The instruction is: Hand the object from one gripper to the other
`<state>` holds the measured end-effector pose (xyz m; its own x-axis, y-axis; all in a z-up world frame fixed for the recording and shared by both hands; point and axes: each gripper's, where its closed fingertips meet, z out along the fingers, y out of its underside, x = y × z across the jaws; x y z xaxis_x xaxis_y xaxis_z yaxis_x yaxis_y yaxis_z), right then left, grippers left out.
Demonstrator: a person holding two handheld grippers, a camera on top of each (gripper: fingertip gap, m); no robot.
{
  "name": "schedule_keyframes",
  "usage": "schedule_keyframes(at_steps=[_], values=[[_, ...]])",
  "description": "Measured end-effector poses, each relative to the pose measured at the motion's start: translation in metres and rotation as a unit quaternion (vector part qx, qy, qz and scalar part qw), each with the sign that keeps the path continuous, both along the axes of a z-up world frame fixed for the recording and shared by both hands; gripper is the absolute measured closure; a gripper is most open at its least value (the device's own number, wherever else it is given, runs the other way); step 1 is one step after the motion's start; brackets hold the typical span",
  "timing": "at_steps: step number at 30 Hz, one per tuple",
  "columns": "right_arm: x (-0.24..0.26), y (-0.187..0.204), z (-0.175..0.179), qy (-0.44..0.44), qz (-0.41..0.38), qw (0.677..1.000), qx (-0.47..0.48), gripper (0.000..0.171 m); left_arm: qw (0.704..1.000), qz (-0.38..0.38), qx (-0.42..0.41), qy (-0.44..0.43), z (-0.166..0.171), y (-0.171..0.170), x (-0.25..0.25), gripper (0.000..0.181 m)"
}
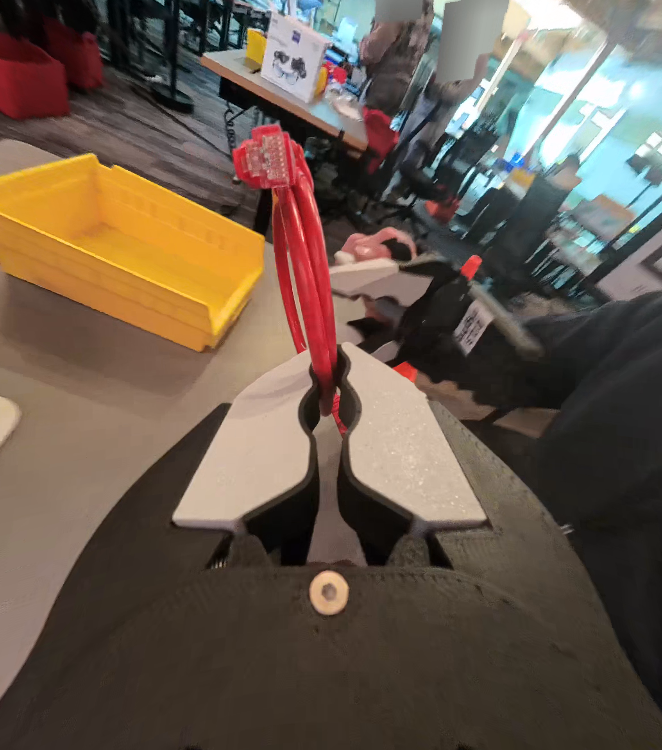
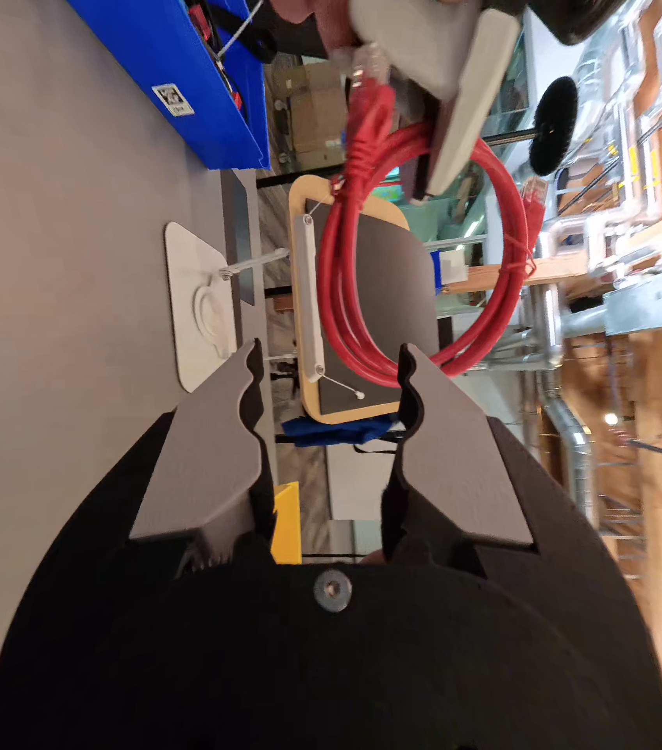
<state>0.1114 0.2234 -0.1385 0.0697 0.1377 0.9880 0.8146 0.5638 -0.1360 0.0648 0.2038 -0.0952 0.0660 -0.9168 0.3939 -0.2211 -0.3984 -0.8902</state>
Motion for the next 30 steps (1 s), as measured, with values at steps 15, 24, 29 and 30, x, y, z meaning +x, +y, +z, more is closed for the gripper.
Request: schedule_keyframes(at_steps=[15, 24, 29, 30], values=[[-0.01, -0.01, -0.007, 0.026, 0.056, 0.989, -0.131, 0.163, 0.997, 0.043, -0.036, -0.056, -0.001, 0.017, -0.004, 0.15], [-0.009, -0.034, -0.005, 0.12, 0.164, 0.907, -0.37, 0.163, 0.978, 0.106, 0.178, -0.039, 0.019, 0.027, -0.033, 0.13], [-0.008, -0.042, -0.005, 0.146, 0.204, 0.842, -0.478, 0.163, 0.926, 0.113, 0.355, 0.062, 0.022, 0.012, -0.031, 0.125], [-0.009, -0.044, -0.007, 0.144, 0.208, 0.83, -0.498, 0.163, 0.906, 0.108, 0.399, 0.095, 0.02, 0.007, -0.026, 0.124]])
